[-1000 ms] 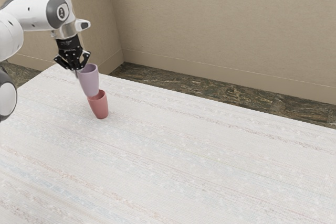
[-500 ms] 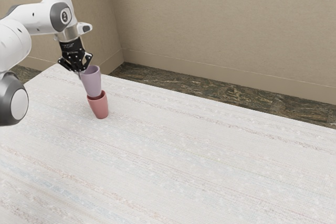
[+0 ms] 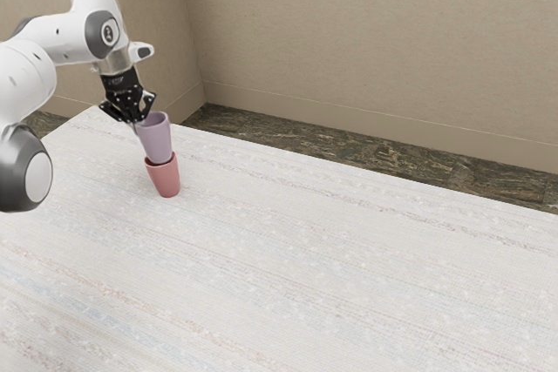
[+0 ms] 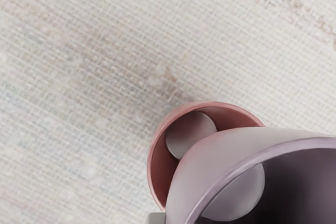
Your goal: Place the right cup onto the left cup
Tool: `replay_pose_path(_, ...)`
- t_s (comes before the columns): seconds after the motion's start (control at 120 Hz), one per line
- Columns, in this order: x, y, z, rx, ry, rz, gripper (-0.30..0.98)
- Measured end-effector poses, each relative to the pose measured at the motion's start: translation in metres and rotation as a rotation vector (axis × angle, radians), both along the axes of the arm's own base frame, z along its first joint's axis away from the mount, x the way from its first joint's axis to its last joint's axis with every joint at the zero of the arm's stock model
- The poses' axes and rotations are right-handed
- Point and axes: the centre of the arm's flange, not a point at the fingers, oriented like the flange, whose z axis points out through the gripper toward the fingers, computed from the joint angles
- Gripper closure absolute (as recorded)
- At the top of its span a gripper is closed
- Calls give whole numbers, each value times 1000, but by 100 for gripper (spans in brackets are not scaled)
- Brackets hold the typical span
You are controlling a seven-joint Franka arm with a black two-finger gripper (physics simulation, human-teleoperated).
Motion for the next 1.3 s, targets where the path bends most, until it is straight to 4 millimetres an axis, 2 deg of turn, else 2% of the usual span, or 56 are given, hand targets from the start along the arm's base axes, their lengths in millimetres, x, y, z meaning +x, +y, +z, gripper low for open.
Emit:
replay_pose_path(0.175,-2,9,-10,-19,-4,13,78)
replay_pose_path(0.367,-5,9,-3,-38,-19,18,37)
replay_pose_path(0.5,-16,2,24,-41,-39,17,20)
replay_pose_path(0.567,-23,-9,43,-40,-48,9,15)
replay_pose_path(0.708,-50,-51,102,-29,-82,-22,7)
replay_pose_path(0.883,-77,-99,157,50,-111,-92,3)
replay_pose_path(1.033,-101,-138,181,127,-122,-180,2)
replay_pose_path(1.217,-130,-162,200,200,-141,-254,1)
replay_pose_path(1.3,-141,-173,201,215,-143,-283,0)
